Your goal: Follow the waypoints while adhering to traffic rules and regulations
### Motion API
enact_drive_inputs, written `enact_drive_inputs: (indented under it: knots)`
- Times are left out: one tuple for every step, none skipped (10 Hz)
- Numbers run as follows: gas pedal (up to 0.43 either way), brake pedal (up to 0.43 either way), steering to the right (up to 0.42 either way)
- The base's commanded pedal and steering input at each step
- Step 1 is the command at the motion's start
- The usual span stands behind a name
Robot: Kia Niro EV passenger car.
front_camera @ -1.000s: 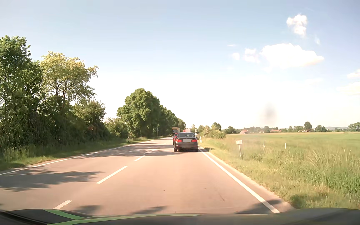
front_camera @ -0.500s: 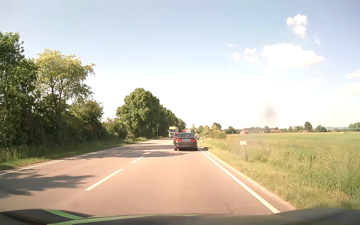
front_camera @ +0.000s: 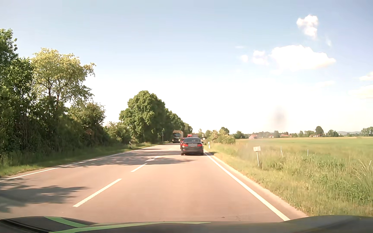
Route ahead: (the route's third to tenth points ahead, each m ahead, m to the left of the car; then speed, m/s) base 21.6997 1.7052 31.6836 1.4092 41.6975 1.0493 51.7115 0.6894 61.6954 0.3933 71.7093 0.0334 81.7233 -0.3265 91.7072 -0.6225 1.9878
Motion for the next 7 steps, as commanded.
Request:
enact_drive_inputs:
  knots:
    - [0.039, 0.0, 0.0]
    - [0.047, 0.0, 0.0]
    - [0.047, 0.0, 0.0]
    - [0.059, 0.0, 0.0]
    - [0.067, 0.0, 0.0]
    - [0.079, 0.0, 0.0]
    - [0.079, 0.0, 0.0]
